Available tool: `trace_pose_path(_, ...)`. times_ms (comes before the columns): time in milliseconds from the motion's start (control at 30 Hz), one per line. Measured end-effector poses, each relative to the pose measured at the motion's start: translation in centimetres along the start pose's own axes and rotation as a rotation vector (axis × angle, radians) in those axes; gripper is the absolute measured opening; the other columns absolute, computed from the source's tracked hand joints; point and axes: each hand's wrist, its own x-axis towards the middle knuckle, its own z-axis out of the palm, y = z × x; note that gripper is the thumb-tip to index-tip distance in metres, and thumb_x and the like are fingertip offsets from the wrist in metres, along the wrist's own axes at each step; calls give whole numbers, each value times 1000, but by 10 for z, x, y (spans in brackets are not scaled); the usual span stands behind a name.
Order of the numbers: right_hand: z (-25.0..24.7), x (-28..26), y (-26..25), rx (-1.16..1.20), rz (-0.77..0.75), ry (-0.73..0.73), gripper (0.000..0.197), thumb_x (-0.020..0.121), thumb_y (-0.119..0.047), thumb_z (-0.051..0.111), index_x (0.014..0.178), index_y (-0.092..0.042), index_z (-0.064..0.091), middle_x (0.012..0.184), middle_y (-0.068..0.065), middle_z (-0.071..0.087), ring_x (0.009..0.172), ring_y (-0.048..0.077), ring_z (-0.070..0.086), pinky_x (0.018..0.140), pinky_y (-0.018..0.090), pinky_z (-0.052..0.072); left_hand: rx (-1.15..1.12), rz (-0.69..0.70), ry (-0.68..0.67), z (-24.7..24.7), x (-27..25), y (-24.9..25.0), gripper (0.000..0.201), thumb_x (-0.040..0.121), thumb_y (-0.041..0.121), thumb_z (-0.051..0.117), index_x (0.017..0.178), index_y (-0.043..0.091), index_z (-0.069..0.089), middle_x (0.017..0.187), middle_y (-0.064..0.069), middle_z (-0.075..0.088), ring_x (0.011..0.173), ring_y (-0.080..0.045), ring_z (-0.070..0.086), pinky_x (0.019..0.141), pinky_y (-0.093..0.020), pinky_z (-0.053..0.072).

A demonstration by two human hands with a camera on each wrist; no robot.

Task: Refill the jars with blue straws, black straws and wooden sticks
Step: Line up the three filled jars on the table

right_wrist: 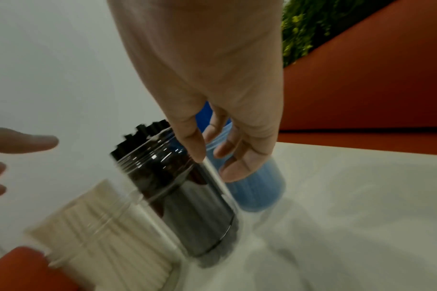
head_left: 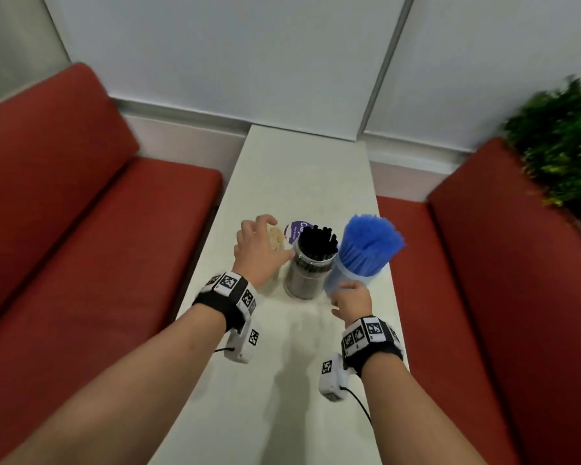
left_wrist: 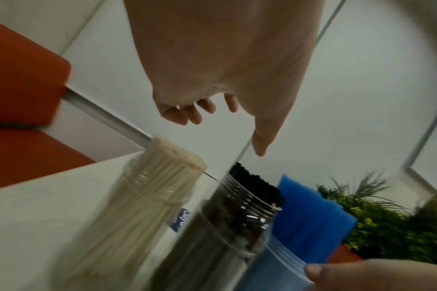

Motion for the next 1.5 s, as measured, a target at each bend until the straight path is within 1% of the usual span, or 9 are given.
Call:
trace_pose_path(133,-31,29,-5,-66,11,126,64,79,-1,76,133,-9,44,129,21,56,101,34,60,93,51,56,7,207,-37,35,1,34,73,77,42,82,137,27,43,131,-5,36,123,-27,39,105,-34,35)
trace_pose_path(300,-38,60,-17,-90,-157,160,120,58,-13,97,154,-11,25,148,16,44,132,35,51,103,47,50,227,291,-218,72,14,44,119,70,47,88,160,28,13,158,-11,21,149,-34,20,121,-52,30)
trace_pose_path(467,-24,92,-10,109,-366,101,100,51,-15,100,131,-28,41,127,-1,57,110,10,62,71,7,52,167,240,-179,100,23,26,126,76,43,86,160,38,-7,167,-6,10,156,-36,9,125,-52,19)
trace_pose_path(567,-12,113,-12,206,-384,48,102,53,-11,98,131,-37,38,124,-13,55,101,-14,60,69,4,50,176,220,-102,112,30,19,120,76,40,86,160,39,0,167,1,9,153,-38,14,123,-52,22)
trace_pose_path(700,-3,149,-26,191,-399,13,104,51,-13,97,132,-40,38,124,-15,54,104,-12,58,69,2,49,211,201,-38,125,56,25,106,78,37,84,158,37,15,163,2,11,140,-35,30,116,-51,38)
trace_pose_path(833,-1,188,-43,131,-439,4,103,53,-19,96,134,-36,36,128,-7,53,116,10,59,83,12,51,195,161,-61,133,100,39,101,78,29,85,158,31,23,161,-1,11,137,-37,30,115,-53,39)
trace_pose_path(967,-2,221,-60,61,-453,-17,111,53,-30,101,142,-29,35,129,-10,53,118,9,56,91,23,52,184,142,-88,136,147,48,97,77,25,85,155,29,28,159,-4,14,134,-41,32,112,-56,39)
trace_pose_path(1367,3,271,-70,36,-510,-40,103,55,-17,96,138,-28,35,128,-7,51,115,3,56,78,10,53,136,170,-113,145,213,49,92,71,26,88,149,23,39,153,-7,24,126,-44,40,111,-52,40)
trace_pose_path(1500,1,266,-71,31,-401,-86,127,58,-9,95,155,-25,14,148,2,40,135,21,46,110,42,47,222,133,-150,140,210,54,103,69,33,91,152,30,32,161,-7,13,145,-50,18,118,-65,25)
